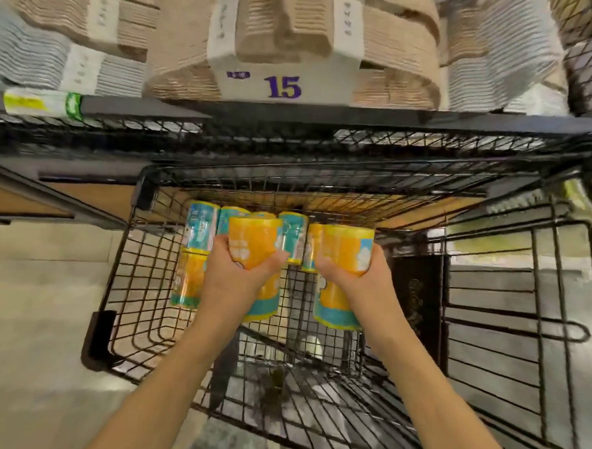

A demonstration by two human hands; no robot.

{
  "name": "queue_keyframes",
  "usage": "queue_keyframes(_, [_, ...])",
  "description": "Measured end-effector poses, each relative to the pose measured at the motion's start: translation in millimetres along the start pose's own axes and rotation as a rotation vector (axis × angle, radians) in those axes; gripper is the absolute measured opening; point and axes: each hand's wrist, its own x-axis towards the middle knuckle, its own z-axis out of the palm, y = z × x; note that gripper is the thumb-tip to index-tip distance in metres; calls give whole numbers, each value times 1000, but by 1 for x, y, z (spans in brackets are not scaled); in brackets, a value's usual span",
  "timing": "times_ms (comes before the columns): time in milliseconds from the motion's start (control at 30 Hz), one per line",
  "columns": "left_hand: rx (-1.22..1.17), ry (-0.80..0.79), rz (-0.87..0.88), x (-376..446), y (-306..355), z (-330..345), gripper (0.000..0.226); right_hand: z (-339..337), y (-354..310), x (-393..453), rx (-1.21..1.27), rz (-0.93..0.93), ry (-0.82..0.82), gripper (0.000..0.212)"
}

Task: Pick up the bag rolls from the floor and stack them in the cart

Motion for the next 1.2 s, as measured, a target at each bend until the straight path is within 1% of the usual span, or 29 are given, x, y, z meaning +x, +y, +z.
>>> queue_keyframes(100, [70, -1, -32, 27, -39, 13, 57, 6, 38, 25, 15, 70, -9, 60])
queue_keyframes(167, [148, -28, -66, 43, -66, 21, 58, 10, 63, 40, 4, 111, -2, 61])
queue_keyframes(233, [234, -33, -86, 57, -91, 28, 54, 15, 88, 55, -13, 136, 2, 63])
queue_keyframes(367, [415, -10, -62, 81, -130, 40, 44, 21, 127, 79, -20, 205, 4, 71])
queue_keyframes(400, [453, -7, -54, 88, -141, 42, 45, 23, 137, 85, -22, 213, 5, 71])
queue_keyframes(500, [550, 12, -41, 105, -165, 49, 70, 30, 160, 102, -59, 226, 3, 57])
queue_keyframes(533, [576, 19, -39, 110, -171, 51, 73, 31, 167, 106, -63, 228, 8, 52])
queue_keyframes(600, [630, 20, -44, 117, -180, 54, 73, 34, 179, 113, -65, 235, 10, 45])
queue_keyframes(733, [747, -10, -67, 130, -189, 61, 74, 36, 196, 121, -46, 257, 19, 47])
queue_keyframes(867, [825, -55, -104, 137, -192, 71, 85, 38, 206, 124, -75, 261, 18, 61])
queue_keyframes(967, [865, -67, -107, 140, -197, 79, 90, 39, 212, 127, -81, 281, 32, 62])
queue_keyframes(1100, [891, -58, -90, 143, -199, 88, 79, 37, 217, 126, -72, 323, 58, 60])
queue_keyframes(1200, [970, -29, -76, 143, -197, 93, 74, 35, 217, 124, -77, 326, 63, 60])
